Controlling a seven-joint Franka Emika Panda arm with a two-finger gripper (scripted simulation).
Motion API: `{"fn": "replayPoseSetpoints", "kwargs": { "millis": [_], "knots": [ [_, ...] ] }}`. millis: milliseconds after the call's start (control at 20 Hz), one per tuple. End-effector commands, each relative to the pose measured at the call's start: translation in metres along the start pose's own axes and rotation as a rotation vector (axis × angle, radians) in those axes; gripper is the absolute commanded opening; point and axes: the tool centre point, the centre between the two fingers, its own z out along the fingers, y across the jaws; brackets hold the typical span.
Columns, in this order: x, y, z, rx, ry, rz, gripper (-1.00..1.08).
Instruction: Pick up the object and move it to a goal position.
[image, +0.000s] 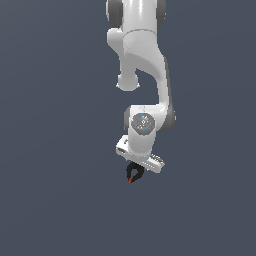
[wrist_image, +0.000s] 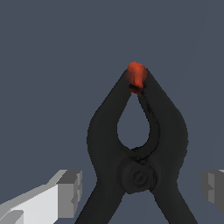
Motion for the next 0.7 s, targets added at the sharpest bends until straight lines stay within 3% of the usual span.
{"fn": "replayPoseSetpoints", "kwargs": {
  "millis": [0,350,400,650],
  "knots": [
    [-0.001,0.0,0.013,-0.001,-0.001,0.001,1.0],
    [0.0,0.0,0.024,-0.001,-0.001,0.002,1.0],
    [0.0,0.0,0.024,-0.001,-0.001,0.002,-1.0],
    [0.0,0.0,0.024,-0.001,-0.001,0.002,-1.0]
  ]
}}
